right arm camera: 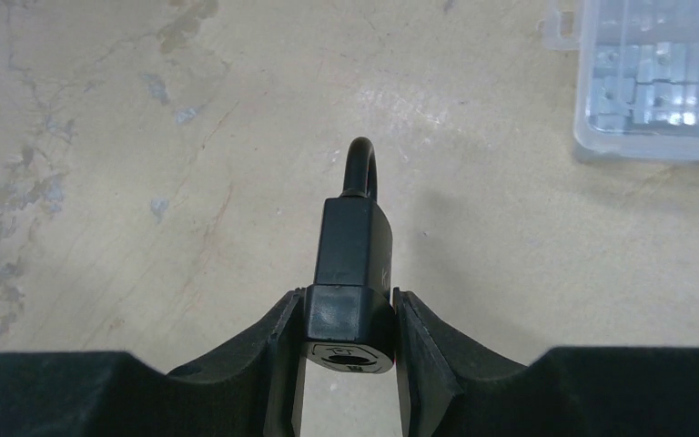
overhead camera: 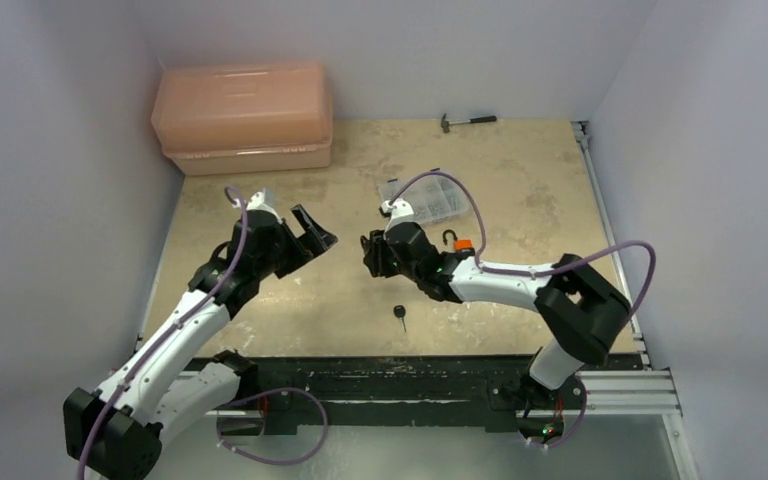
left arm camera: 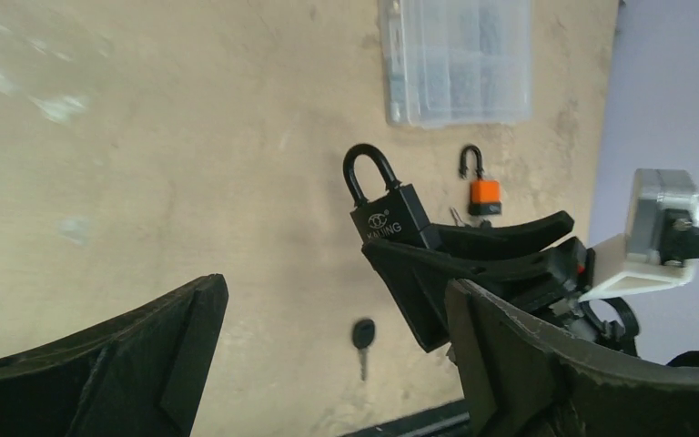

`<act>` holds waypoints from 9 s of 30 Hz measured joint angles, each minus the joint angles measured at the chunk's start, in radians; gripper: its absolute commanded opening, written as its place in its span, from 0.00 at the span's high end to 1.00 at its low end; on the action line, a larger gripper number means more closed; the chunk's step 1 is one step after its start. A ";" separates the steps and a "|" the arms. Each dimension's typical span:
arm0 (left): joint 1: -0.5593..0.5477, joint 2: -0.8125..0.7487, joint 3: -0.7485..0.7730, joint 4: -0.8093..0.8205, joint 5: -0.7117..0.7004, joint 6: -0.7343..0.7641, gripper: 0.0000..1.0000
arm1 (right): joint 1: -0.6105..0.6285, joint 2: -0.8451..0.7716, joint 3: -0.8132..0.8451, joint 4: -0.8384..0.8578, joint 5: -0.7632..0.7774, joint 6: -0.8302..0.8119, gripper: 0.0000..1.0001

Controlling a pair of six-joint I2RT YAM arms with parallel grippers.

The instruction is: Unlock with the key

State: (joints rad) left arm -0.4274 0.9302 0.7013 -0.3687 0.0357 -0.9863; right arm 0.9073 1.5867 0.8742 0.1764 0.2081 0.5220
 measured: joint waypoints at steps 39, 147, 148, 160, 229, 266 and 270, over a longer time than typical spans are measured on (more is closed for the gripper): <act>0.000 -0.224 0.105 -0.270 -0.406 0.408 0.05 | 0.122 0.328 0.020 0.429 0.164 -0.103 0.07; 0.000 -0.378 0.100 -0.233 -0.198 0.501 0.18 | 0.122 0.143 0.156 -0.602 -0.070 -0.012 0.59; 0.000 -0.378 0.100 -0.233 -0.198 0.501 0.18 | 0.121 0.143 0.156 -0.602 -0.069 -0.012 0.62; 0.000 -0.371 0.100 -0.233 -0.197 0.501 0.19 | 0.121 0.147 0.156 -0.594 -0.068 -0.022 0.79; 0.000 -0.008 -0.285 1.368 0.358 -1.101 0.43 | -0.016 -0.346 -0.031 0.729 -0.200 0.282 0.91; 0.000 -0.029 -0.291 1.360 0.352 -1.117 1.00 | -0.021 -0.313 -0.035 0.825 -0.255 0.306 0.67; 0.000 -0.068 -0.291 1.296 0.338 -1.099 1.00 | -0.021 -0.335 -0.056 0.813 -0.264 0.306 0.56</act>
State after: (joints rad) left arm -0.4274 0.8619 0.4107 0.9272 0.3740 -2.0853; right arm 0.8860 1.2514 0.8181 0.9897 -0.0555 0.8276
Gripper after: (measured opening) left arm 0.033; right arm 0.382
